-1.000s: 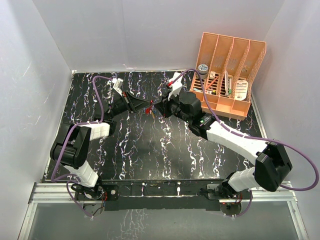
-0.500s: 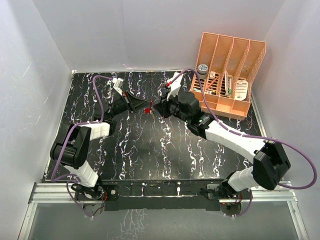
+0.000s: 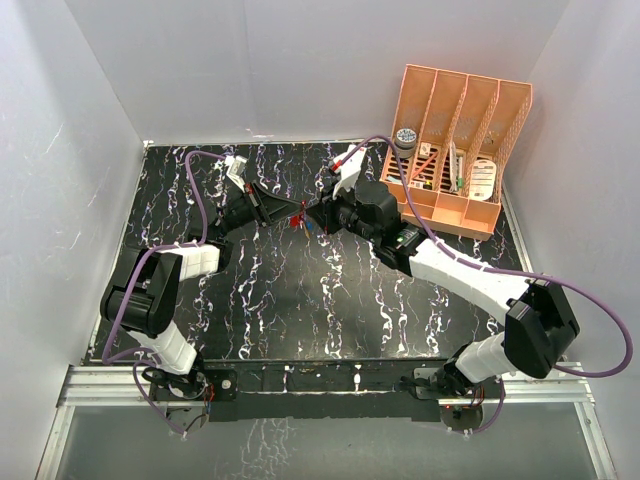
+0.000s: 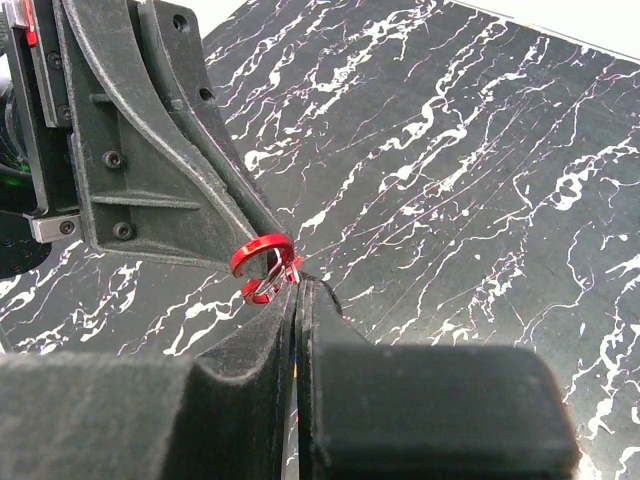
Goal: Put the keys on the keyring
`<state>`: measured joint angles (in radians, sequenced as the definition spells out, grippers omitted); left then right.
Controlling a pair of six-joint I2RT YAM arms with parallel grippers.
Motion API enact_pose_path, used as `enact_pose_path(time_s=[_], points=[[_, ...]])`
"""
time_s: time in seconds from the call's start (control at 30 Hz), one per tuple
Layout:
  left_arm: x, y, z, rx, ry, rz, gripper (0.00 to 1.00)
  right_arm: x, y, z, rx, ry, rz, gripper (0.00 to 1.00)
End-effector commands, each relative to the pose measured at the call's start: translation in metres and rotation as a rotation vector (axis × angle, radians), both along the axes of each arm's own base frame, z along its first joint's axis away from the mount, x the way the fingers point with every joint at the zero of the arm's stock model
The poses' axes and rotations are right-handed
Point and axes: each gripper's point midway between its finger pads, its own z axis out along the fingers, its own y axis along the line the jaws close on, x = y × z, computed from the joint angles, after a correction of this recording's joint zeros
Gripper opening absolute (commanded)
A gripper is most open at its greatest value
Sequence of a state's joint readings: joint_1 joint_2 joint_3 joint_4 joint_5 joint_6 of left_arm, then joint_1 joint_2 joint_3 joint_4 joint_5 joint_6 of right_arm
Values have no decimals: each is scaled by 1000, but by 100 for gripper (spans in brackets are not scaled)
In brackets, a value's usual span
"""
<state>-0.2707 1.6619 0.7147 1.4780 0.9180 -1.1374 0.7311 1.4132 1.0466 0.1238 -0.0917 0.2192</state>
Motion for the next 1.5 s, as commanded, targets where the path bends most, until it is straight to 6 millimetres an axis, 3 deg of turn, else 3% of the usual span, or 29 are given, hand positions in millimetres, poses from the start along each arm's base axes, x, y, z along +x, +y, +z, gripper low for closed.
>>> enact_pose_path(time_s=[0.0,0.63,1.0,1.47], points=[[-27,4,62,-93,-364,-15,0,9,4,37,66,-63,-17,0],[-28,5,66,-96,-374,-16,0,13,5,29,45,-38,-31,0],[-29,5,65,-96,-374,-14,0,15,-4,32,51,-43,-74,20],[-29,6,66,-99,-373,-10,0,15,-19,43,74,-67,-128,22]])
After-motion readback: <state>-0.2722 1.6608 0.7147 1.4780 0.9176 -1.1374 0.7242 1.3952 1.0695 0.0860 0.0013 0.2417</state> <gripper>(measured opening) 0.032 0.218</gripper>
